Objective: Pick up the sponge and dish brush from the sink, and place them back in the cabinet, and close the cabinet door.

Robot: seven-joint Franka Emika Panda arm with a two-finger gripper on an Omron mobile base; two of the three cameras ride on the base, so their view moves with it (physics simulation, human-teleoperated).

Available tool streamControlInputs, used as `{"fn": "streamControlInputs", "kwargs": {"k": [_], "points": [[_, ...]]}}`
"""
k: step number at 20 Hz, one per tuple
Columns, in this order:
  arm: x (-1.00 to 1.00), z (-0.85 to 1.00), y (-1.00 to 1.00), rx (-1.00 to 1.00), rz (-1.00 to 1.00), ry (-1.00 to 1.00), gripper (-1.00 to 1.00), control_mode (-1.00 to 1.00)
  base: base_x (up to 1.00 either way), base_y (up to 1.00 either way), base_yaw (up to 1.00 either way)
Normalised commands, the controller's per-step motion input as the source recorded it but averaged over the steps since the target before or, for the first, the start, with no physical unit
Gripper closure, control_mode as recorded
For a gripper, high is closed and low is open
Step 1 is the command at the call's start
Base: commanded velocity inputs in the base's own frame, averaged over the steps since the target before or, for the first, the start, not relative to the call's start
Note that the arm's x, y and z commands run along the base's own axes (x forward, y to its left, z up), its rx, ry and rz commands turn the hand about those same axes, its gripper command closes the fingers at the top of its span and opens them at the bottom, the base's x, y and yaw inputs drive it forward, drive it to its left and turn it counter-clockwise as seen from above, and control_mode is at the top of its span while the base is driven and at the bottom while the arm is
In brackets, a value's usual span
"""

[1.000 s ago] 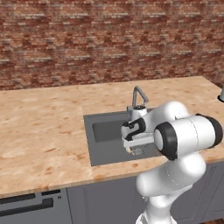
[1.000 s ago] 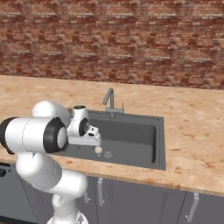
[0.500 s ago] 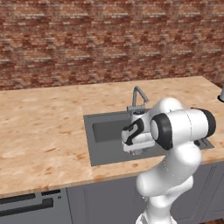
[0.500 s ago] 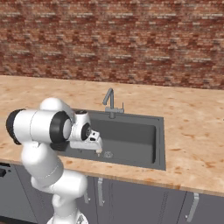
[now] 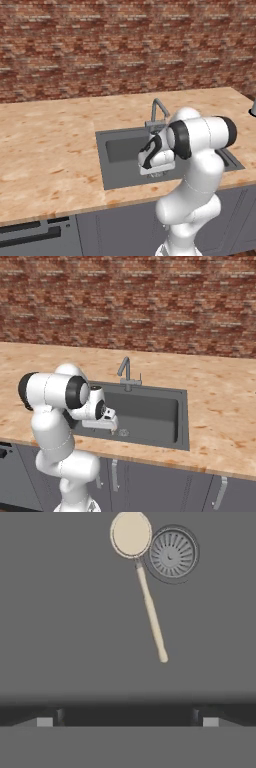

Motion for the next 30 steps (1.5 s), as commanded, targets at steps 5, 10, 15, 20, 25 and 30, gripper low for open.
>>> {"fn": "streamControlInputs", "kwargs": {"k": [5, 10, 15, 20, 25, 30], "points": [[0.22, -0.11, 0.00, 0.00, 0.00, 0.00, -1.00, -1.00, 0.00, 0.00, 0.00], [0.24, -0.12, 0.00, 0.00, 0.00, 0.00, -1.00, -1.00, 0.00, 0.00, 0.00], [0.22, -0.17, 0.00, 0.00, 0.00, 0.00, -1.00, -1.00, 0.00, 0.00, 0.00], [0.21, -0.23, 0.00, 0.00, 0.00, 0.00, -1.00, -1.00, 0.00, 0.00, 0.00], [0.22, -0.23, 0.00, 0.00, 0.00, 0.00, -1.00, -1.00, 0.00, 0.00, 0.00], [0.22, -0.20, 0.00, 0.00, 0.00, 0.00, -1.00, -1.00, 0.00, 0.00, 0.00]]}}
